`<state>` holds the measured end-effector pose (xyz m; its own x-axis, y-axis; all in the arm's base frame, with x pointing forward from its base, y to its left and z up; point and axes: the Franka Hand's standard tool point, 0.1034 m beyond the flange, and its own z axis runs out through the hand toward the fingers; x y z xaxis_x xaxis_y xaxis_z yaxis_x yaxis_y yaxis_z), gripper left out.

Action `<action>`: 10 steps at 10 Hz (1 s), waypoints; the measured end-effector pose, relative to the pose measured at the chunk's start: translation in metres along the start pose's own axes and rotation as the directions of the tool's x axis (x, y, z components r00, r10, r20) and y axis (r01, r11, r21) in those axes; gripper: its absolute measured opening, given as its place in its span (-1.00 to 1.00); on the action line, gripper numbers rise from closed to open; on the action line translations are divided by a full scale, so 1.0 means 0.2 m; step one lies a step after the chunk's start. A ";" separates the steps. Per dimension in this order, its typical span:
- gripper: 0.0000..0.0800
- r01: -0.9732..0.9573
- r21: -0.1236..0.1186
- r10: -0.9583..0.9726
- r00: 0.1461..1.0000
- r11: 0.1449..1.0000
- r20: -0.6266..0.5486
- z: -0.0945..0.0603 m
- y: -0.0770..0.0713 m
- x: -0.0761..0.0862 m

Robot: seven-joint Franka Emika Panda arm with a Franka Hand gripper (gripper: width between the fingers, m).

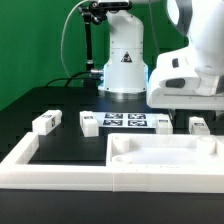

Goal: Assemble desk

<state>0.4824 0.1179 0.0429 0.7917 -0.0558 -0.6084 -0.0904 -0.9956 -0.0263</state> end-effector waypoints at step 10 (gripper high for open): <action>0.62 -0.011 0.014 0.008 0.977 1.000 0.213 0.16 -0.03 0.06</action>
Offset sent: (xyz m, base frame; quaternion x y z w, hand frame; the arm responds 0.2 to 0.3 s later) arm 0.0093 0.0231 -0.0049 0.0112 -0.1782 0.0216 0.9837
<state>0.4737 0.1255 0.0100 0.6443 -0.0460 -0.7634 -0.1071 -0.9938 -0.0305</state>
